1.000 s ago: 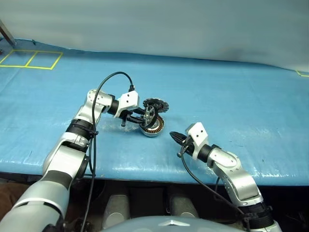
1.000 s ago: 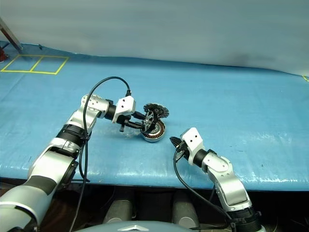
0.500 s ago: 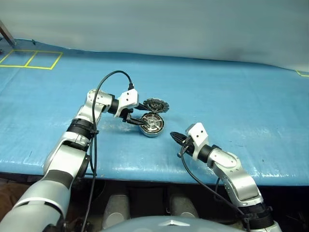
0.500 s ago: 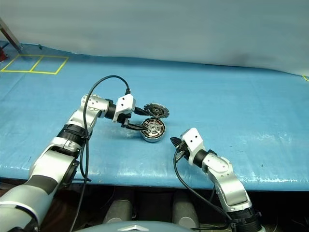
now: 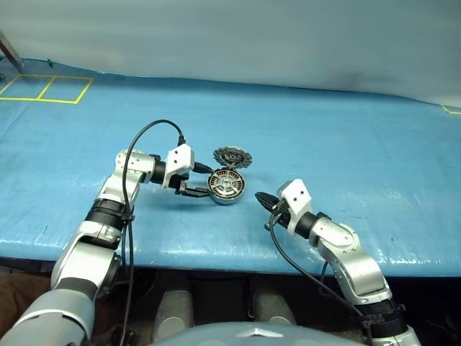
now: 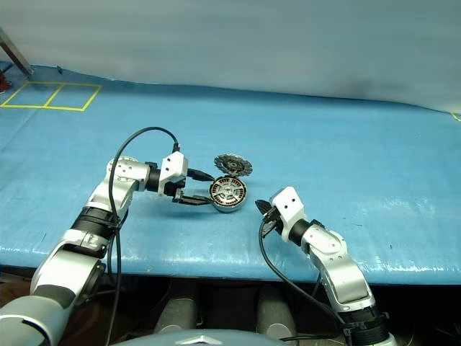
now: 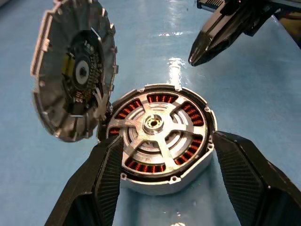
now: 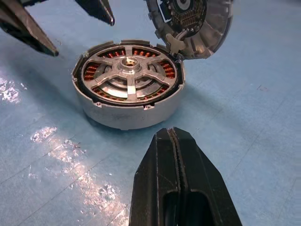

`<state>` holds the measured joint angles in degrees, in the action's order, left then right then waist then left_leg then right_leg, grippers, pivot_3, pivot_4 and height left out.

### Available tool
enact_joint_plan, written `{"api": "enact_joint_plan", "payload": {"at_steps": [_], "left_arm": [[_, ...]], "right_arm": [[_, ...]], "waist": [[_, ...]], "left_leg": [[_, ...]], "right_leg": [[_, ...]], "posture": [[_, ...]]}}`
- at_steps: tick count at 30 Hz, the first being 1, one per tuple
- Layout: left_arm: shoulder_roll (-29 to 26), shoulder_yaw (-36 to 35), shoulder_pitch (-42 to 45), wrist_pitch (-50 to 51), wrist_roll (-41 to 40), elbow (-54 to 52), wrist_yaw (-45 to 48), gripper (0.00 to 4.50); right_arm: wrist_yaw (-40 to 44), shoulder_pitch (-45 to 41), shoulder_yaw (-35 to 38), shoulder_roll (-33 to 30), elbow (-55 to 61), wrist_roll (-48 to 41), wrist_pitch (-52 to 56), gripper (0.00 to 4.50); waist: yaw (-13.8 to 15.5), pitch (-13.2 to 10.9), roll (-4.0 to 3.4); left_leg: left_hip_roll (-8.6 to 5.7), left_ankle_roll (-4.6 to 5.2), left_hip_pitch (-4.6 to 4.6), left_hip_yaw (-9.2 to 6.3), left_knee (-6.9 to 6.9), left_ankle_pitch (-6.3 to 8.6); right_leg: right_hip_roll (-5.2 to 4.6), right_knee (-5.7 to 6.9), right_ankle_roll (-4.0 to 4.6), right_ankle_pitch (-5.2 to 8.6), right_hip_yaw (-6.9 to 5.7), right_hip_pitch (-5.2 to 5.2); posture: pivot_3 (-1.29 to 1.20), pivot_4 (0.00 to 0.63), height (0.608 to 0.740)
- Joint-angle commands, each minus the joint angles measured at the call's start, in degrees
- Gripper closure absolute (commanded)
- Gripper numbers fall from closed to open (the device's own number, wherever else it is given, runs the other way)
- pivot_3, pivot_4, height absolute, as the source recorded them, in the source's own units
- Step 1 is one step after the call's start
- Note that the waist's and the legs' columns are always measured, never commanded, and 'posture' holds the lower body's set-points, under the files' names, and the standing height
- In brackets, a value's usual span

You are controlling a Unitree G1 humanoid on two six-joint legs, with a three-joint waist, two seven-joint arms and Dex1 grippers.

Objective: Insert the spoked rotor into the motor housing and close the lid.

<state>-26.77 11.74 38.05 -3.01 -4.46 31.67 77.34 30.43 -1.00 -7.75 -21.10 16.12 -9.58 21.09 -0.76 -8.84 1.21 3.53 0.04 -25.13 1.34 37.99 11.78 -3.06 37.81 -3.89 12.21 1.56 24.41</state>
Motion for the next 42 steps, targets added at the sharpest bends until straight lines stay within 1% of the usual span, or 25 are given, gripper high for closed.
{"api": "enact_joint_plan", "payload": {"at_steps": [1,3,5,8,11,15,18,21,25,28,32,36,42], "left_arm": [[-0.59,-2.59,-2.74,1.94,-2.40,-6.05,-2.83,1.26],[-0.54,-3.15,-4.59,3.25,-3.33,-7.96,-4.37,1.26],[-0.04,-3.93,-6.97,3.47,-4.10,-9.81,-6.53,1.26],[1.52,-4.67,-10.39,-0.18,-4.14,-10.99,-10.62,1.26],[3.40,-5.64,-12.66,-1.85,-6.49,-10.68,-10.85,1.26],[5.08,-8.02,-13.41,-2.83,-9.76,-8.57,-11.53,1.26],[5.14,-9.05,-13.57,-1.39,-11.24,-8.00,-11.52,1.26],[4.01,-9.61,-14.35,1.46,-12.60,-9.29,-10.44,1.26],[1.70,-9.08,-15.44,3.51,-12.42,-10.77,-9.47,1.26],[-0.25,-8.89,-16.19,3.74,-11.23,-11.65,-9.76,1.26],[-2.17,-9.67,-17.72,7.53,-13.69,-14.56,-8.57,1.26],[-3.31,-10.15,-18.33,8.65,-13.92,-15.64,-8.66,1.26],[-3.73,-11.42,-18.44,11.29,-16.23,-16.57,-8.54,1.26]], "right_arm": [[-3.93,-3.32,3.22,1.02,-0.82,1.44,-2.50,4.50],[-5.90,-5.08,4.14,1.03,-2.88,2.67,-2.14,4.50],[-5.84,-7.59,4.79,0.96,-5.77,2.64,-2.40,4.50],[-5.23,-11.53,4.95,0.90,-10.04,2.76,-3.35,4.50],[-4.77,-15.57,5.43,1.47,-14.27,2.17,-5.09,4.50],[-2.00,-24.20,6.63,2.62,-23.23,-0.33,-6.93,4.50],[0.79,-29.58,6.71,3.69,-28.34,-1.65,-7.87,4.50],[4.49,-35.57,5.13,4.89,-33.28,-1.79,-8.81,4.50],[7.96,-39.13,4.40,6.80,-36.57,-2.42,-9.16,4.50],[8.92,-40.64,3.38,7.69,-38.92,-1.31,-10.03,4.50],[10.74,-40.45,2.12,8.75,-39.42,-1.16,-10.10,4.50],[13.42,-37.91,0.19,8.07,-36.41,-1.00,-8.83,4.50],[17.37,-33.13,-2.56,5.39,-29.43,-1.08,-5.31,4.50]], "waist": [[0.05,0.00,0.00],[0.06,0.00,0.00],[0.09,0.00,0.00],[0.09,0.00,0.00],[0.03,0.00,-0.01],[-0.15,-0.01,-0.02],[-0.50,-0.01,-0.02],[-0.76,-0.02,-0.04],[-0.92,-0.02,-0.05],[-0.83,-0.03,-0.05],[-0.92,-0.06,-0.10],[-0.94,-0.06,-0.11],[-0.89,-0.07,-0.11]], "left_leg": [[0.00,0.00,0.00,0.00,0.00,0.00],[0.00,0.00,0.02,0.00,0.02,0.00],[0.00,-0.01,0.02,0.01,0.04,-0.01],[0.00,-0.01,0.12,0.03,-0.03,-0.01],[0.00,0.00,0.13,0.04,-0.06,-0.01],[0.00,0.02,0.19,0.06,-0.05,-0.02],[0.00,0.04,0.26,0.06,-0.09,-0.04],[0.00,0.05,0.27,0.05,-0.16,-0.04],[0.00,0.04,0.30,0.04,-0.33,-0.04],[0.00,0.04,0.31,0.03,-0.46,-0.04],[0.00,0.04,0.30,0.05,-0.50,-0.03],[0.02,0.04,0.32,0.05,-0.50,-0.04],[0.02,0.04,0.31,0.05,-0.50,-0.03]], "right_leg": [[0.00,0.00,0.00,0.00,0.00,0.00],[0.00,0.00,-0.01,0.00,0.00,-0.02],[0.00,0.00,-0.02,0.00,0.00,-0.04],[-0.01,-0.02,0.01,-0.01,0.02,-0.10],[0.00,-0.01,0.11,-0.08,0.03,-0.10],[0.00,0.00,0.09,-0.07,0.03,-0.12],[0.01,0.01,0.09,-0.08,0.03,-0.17],[0.02,-0.01,0.13,-0.11,0.04,-0.18],[0.02,-0.01,0.08,-0.22,0.03,-0.16],[0.03,-0.01,0.09,-0.21,0.02,-0.11],[0.03,-0.03,0.10,-0.20,0.03,-0.08],[0.03,0.00,0.35,-0.06,0.02,-0.06],[0.03,-0.01,0.36,-0.04,0.02,-0.06]], "posture": [[0.00,0.150,0.740],[0.00,0.150,0.740],[0.00,0.150,0.740],[0.00,0.150,0.740],[0.00,0.150,0.740],[0.00,0.150,0.740],[0.00,0.150,0.740],[0.00,0.150,0.740],[0.00,0.150,0.740],[0.00,0.150,0.740],[0.00,0.150,0.740],[0.00,0.150,0.740],[0.00,0.150,0.740]]}}
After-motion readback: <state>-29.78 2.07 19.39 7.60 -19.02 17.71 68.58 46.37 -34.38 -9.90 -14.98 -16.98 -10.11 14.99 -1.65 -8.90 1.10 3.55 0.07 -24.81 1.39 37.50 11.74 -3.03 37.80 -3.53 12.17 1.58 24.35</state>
